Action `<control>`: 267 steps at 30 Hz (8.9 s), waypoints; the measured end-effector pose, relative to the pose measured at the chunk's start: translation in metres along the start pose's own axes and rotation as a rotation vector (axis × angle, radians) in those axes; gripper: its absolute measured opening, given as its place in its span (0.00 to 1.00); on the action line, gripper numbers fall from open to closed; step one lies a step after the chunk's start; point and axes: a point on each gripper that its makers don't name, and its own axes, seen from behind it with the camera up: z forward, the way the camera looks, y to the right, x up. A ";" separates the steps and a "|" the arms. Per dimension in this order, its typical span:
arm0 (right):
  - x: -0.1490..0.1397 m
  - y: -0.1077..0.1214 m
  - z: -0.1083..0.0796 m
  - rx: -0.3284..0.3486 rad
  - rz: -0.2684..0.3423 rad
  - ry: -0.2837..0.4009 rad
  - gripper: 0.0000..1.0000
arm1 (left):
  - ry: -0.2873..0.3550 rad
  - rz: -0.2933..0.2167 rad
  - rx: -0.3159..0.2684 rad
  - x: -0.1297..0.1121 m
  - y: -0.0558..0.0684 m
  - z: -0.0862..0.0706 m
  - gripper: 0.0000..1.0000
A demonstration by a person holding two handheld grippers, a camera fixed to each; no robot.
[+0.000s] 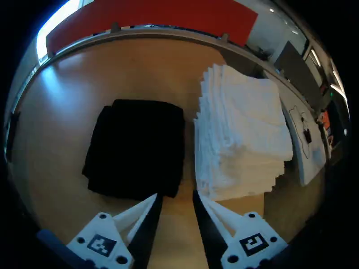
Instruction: Fold towel
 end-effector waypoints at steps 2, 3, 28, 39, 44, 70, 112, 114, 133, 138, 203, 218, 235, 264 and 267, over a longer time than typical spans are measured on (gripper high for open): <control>0.000 0.001 -0.002 -0.007 -0.003 0.004 0.68 | 0.002 0.002 -0.001 0.001 0.000 0.000 0.98; 0.000 0.002 -0.003 -0.010 -0.004 0.006 0.68 | 0.003 0.003 -0.002 0.001 -0.001 0.000 0.98; 0.020 -0.020 -0.030 -0.006 0.032 0.106 0.89 | 0.035 -0.007 -0.014 0.014 -0.010 -0.001 0.98; 0.073 -0.045 -0.063 0.024 0.110 0.304 0.89 | 0.067 -0.019 -0.008 0.027 -0.019 0.000 0.98; 0.104 -0.055 -0.084 0.035 0.148 0.425 0.89 | 0.085 -0.021 -0.004 0.034 -0.021 0.001 0.98; 0.202 -0.077 -0.176 0.017 0.213 0.843 0.92 | 0.244 -0.024 0.034 0.100 -0.043 0.000 0.98; 0.282 -0.242 -0.242 0.059 0.110 1.029 0.93 | 0.421 -0.049 0.063 0.158 -0.067 -0.013 0.98; 0.283 -0.248 -0.242 0.062 0.108 1.030 0.93 | 0.424 -0.048 0.064 0.158 -0.068 -0.014 0.98; 0.292 -0.263 -0.247 0.091 0.145 1.029 0.93 | 0.466 -0.037 0.071 0.161 -0.073 -0.010 0.98; 0.292 -0.278 -0.246 0.129 0.127 1.029 0.93 | 0.492 -0.022 0.075 0.163 -0.072 -0.009 0.98; 0.253 -0.311 -0.175 0.084 0.122 1.013 0.95 | 0.633 -0.026 0.121 0.046 -0.132 0.059 0.98; 0.251 -0.314 -0.179 0.080 0.110 1.016 0.95 | 0.627 -0.020 0.131 0.038 -0.136 0.065 0.98; 0.255 -0.303 -0.192 0.086 0.125 1.065 0.95 | 0.624 -0.015 0.131 0.038 -0.135 0.065 0.98; 0.213 -0.275 -0.137 0.099 0.178 1.109 0.99 | 0.624 -0.015 0.131 0.038 -0.135 0.065 0.98; 0.208 -0.272 -0.125 0.103 0.190 1.110 0.99 | 0.624 -0.015 0.131 0.038 -0.134 0.065 0.98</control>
